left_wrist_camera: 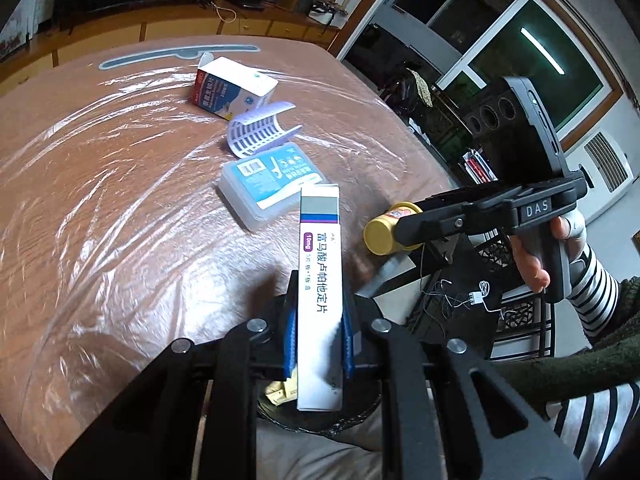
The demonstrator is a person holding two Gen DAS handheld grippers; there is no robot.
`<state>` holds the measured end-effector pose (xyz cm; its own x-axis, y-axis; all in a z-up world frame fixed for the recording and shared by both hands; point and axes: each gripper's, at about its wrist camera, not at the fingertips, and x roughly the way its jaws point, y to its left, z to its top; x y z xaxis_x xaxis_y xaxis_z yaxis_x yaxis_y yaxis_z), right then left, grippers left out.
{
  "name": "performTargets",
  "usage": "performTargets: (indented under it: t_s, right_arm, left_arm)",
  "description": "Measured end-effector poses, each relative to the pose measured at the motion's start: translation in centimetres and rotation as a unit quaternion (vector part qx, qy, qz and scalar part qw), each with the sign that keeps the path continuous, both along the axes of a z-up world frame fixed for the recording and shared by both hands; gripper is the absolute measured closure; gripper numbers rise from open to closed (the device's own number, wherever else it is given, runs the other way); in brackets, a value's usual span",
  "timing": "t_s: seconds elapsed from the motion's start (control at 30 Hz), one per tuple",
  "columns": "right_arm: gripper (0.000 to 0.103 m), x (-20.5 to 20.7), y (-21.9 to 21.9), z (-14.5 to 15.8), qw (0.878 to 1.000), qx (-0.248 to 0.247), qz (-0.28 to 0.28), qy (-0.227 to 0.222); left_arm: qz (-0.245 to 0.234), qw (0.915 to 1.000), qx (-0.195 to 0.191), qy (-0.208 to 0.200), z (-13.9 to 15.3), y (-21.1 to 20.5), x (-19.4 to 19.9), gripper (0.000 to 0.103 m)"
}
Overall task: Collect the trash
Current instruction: 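Lift the white box with the left tool while the right tool carries the yellow cup toward the bin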
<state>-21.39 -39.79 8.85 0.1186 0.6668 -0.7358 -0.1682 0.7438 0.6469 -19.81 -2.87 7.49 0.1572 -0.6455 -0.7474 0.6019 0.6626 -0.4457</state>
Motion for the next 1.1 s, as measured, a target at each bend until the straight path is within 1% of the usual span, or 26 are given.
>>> performTargets:
  t_s: [0.2,0.4,0.57,0.73,0.97,1.1]
  right_arm:
    - [0.057,-2.4,-0.2,0.7,1.0,0.009,0.004,-0.002]
    - [0.057,-5.1,0.0,1.1,1.0,0.007,0.006,0.0]
    - [0.057,-6.8,-0.4,0.9,1.0,0.007,0.007,0.007]
    - [0.057,-7.1,0.7,0.9,1.0,0.003,0.002,0.014]
    - [0.057,-8.2,0.4,-0.1,1.0,-0.004,-0.003,0.026]
    - [0.057,-8.7,0.5,-0.6,0.999,-0.007,-0.005,0.033]
  left_arm:
    - [-0.007,1.0,0.0,-0.007,0.9,-0.8,-2.3,0.084]
    - [-0.018,0.9997,0.009,-0.011,0.9,-1.9,-4.4,0.084]
    - [-0.032,0.9992,0.016,-0.018,0.8,-3.0,-5.6,0.084]
    - [-0.047,0.9985,0.021,-0.019,0.5,-3.8,-6.5,0.084]
    - [-0.066,0.9973,0.031,-0.01,-0.4,-4.8,-7.4,0.084]
    - [-0.075,0.9962,0.043,-0.012,-1.1,-5.2,-7.8,0.084]
